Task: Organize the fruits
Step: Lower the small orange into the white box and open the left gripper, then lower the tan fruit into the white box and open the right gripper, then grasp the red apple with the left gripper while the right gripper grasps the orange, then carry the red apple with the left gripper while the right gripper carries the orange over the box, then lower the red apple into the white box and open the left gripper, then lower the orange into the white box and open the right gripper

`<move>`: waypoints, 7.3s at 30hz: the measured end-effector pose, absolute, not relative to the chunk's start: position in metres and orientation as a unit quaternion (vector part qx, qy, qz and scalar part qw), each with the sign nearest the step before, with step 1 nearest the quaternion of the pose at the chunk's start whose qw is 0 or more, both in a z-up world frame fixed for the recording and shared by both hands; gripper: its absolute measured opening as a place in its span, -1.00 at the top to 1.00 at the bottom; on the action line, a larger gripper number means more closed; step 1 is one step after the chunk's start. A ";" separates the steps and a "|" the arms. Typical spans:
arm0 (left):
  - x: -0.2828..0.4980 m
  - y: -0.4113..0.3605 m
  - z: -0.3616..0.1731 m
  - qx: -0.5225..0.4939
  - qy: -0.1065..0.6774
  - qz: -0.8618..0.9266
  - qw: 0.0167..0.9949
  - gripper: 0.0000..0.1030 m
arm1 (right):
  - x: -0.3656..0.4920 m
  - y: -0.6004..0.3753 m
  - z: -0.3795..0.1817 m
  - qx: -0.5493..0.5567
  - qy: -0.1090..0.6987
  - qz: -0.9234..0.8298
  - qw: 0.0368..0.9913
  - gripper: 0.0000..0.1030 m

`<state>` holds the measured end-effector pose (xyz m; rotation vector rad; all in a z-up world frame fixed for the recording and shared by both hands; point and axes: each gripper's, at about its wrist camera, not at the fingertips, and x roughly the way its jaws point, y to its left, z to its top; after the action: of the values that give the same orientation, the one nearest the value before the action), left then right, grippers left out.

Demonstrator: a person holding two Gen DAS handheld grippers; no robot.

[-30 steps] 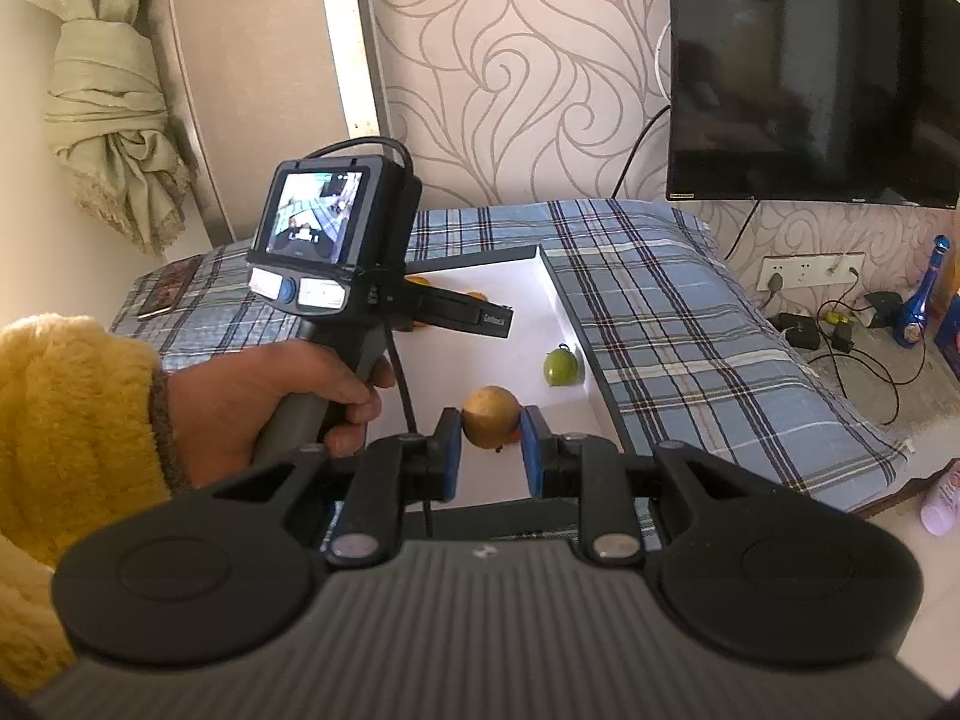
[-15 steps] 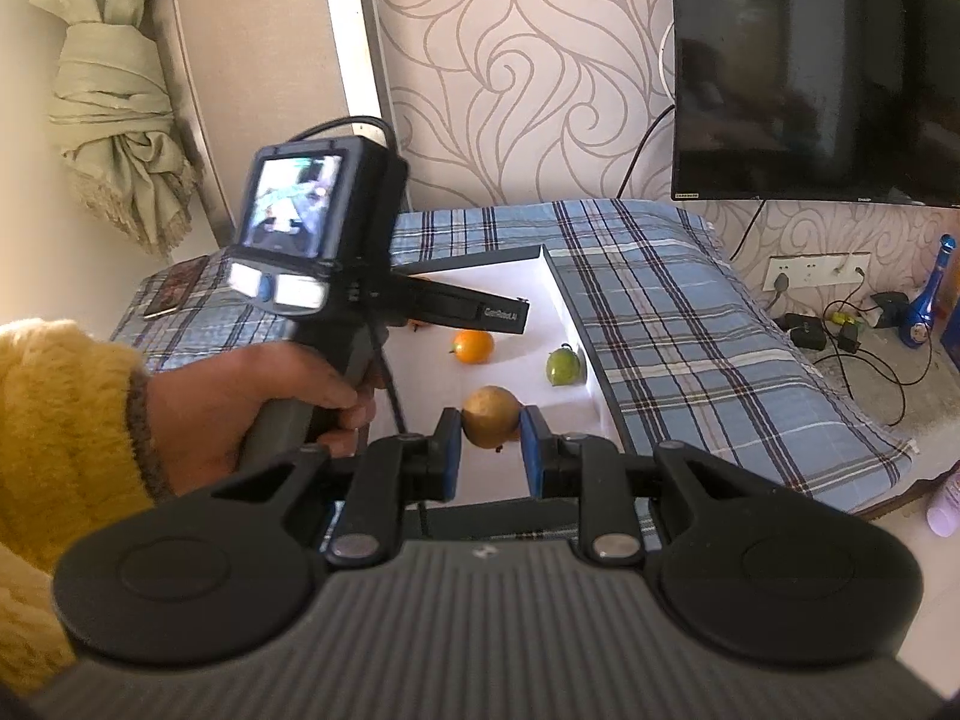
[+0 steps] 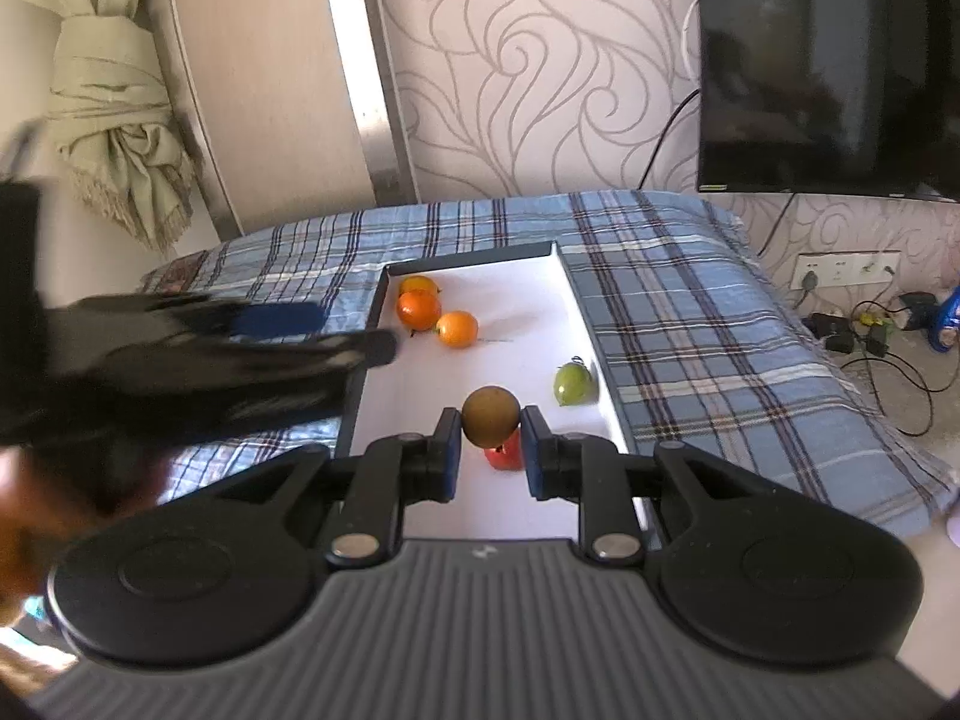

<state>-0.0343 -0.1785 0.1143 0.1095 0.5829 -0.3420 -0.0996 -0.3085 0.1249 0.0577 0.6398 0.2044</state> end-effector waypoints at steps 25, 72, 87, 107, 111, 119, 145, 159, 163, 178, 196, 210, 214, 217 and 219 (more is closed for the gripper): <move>-0.083 -0.085 0.103 0.030 0.316 -0.065 0.946 -0.10 | -0.016 -0.273 0.079 -0.015 0.338 0.093 0.936 0.19; -0.011 0.030 0.045 0.072 0.339 -0.099 0.933 -0.11 | -0.013 -0.111 0.053 -0.026 0.361 0.132 0.923 0.25; 0.043 0.010 0.016 0.061 0.341 -0.115 0.931 -0.11 | -0.062 -0.128 0.129 -0.001 0.316 0.130 0.940 0.25; 0.024 0.017 0.026 0.035 0.346 -0.083 0.934 0.22 | -0.073 -0.134 0.136 -0.007 0.317 0.157 0.935 0.25; 0.014 0.015 0.038 0.031 0.337 -0.078 0.938 0.22 | -0.075 -0.135 0.137 -0.008 0.318 0.168 0.933 0.25; -0.003 0.005 0.062 0.028 0.323 -0.065 0.944 0.22 | -0.081 -0.141 0.139 -0.010 0.318 0.188 0.929 0.25; -0.029 -0.011 0.079 0.029 0.321 -0.020 0.946 0.22 | -0.093 -0.165 0.137 0.004 0.312 0.235 0.920 0.25; -0.015 -0.062 0.095 0.037 0.300 -0.062 0.951 0.22 | -0.095 -0.199 0.142 0.011 0.303 0.215 0.928 0.25; -0.008 -0.081 0.098 0.040 0.294 -0.084 0.951 0.22 | -0.096 -0.214 0.143 0.014 0.302 0.199 0.932 0.25; 0.025 -0.172 0.085 0.057 0.297 -0.173 0.937 0.22 | -0.110 -0.270 0.140 0.028 0.311 0.117 0.943 0.25; 0.053 -0.244 0.047 0.092 0.318 -0.210 0.920 0.15 | -0.120 -0.301 0.138 0.024 0.324 0.064 0.944 0.25; 0.030 -0.215 0.077 0.077 0.282 -0.195 0.936 -0.24 | -0.106 -0.302 0.131 0.040 0.333 0.062 0.940 0.25; 0.020 -0.190 0.088 0.063 0.279 -0.178 0.941 -0.24 | -0.094 -0.294 0.122 0.036 0.337 0.073 0.938 0.25; 0.010 -0.169 0.096 0.053 0.278 -0.163 0.945 -0.24 | -0.083 -0.289 0.114 0.034 0.342 0.076 0.936 0.25; 0.003 -0.156 0.099 0.048 0.279 -0.155 0.946 -0.24 | -0.075 -0.285 0.109 0.032 0.347 0.075 0.934 0.25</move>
<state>0.0033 -0.1561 0.0987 0.0987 0.5688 -0.3147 -0.0754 -0.2849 0.1095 0.0655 0.7090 0.1538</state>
